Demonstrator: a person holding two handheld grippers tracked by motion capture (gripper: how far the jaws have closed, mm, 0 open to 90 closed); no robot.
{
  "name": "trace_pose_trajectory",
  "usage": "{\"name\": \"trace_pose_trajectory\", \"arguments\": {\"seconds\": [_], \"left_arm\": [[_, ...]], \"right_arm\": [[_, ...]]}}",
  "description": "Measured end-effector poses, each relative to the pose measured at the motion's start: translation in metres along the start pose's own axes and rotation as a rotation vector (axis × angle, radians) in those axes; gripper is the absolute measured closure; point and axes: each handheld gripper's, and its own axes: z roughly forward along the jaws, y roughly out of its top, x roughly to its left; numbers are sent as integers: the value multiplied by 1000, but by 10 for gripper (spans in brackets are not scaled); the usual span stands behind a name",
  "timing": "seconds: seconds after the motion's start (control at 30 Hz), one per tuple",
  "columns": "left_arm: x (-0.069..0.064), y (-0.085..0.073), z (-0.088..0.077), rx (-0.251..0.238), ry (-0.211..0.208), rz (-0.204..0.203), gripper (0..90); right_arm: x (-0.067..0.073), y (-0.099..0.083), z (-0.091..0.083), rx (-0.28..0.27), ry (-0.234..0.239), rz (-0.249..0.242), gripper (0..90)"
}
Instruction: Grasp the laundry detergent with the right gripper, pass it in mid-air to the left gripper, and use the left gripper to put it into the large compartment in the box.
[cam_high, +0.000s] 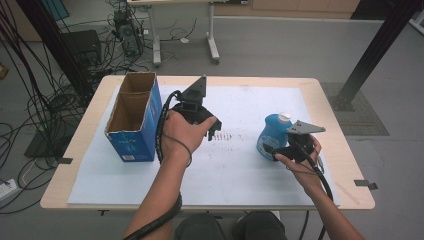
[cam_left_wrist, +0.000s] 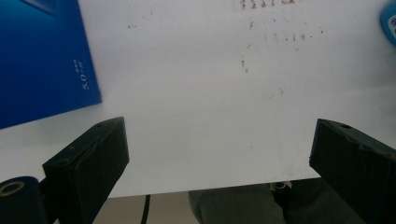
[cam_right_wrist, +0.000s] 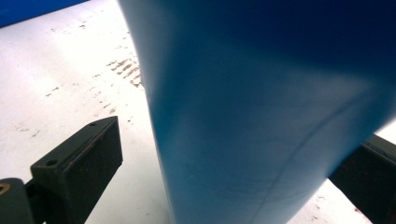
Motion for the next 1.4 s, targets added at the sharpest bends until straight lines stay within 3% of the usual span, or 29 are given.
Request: {"name": "trace_pose_trajectory", "arguments": {"seconds": [1.4], "left_arm": [[-1,-1,-2,-2,-4,1,51]], "right_arm": [[1,1,0,-7,9,3,16]]}}
